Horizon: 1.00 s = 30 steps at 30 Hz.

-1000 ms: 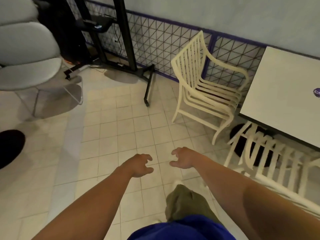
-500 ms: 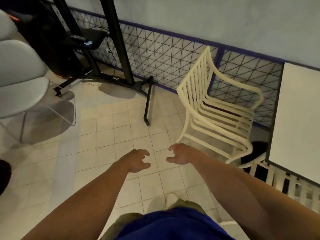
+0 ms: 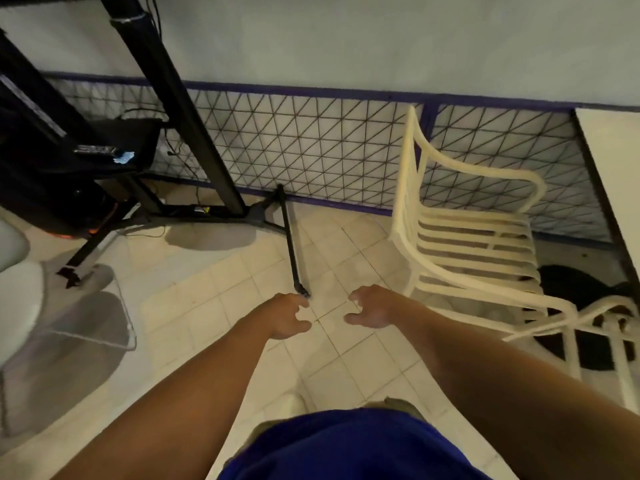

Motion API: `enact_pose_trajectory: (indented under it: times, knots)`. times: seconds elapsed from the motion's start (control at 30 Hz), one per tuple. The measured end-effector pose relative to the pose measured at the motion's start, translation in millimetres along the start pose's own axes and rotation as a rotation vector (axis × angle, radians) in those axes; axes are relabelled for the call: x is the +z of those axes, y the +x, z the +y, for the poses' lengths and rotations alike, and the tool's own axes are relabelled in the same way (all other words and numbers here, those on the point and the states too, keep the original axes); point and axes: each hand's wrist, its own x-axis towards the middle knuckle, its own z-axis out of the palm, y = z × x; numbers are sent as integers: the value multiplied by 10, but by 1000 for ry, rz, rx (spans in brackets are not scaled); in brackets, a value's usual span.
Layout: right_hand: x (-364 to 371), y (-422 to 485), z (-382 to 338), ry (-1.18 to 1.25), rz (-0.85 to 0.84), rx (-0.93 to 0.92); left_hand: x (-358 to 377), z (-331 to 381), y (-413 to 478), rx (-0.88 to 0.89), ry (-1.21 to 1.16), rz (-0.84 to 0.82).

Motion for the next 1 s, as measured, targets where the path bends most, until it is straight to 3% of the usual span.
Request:
enact_pose_trajectory:
  times: [0.23,0.43,0.7,0.83,1.0]
  knots:
    - [-711,441,-279,165,144,117,-1256,-33,659,159,211,-38]
    - [-1346,911,37,266,300,219,-1940,578,1552,280,343,-40]
    - [-2006,1128,720,372,644,349,-2642,1600,2458,381,534,-20]
    - [-1989,1141,1021,516,682,468,-2737,2137,2705,499,642,-6]
    - [-1857,1257,1257,723,595,552,-2785,2629,3159,684,874,-11]
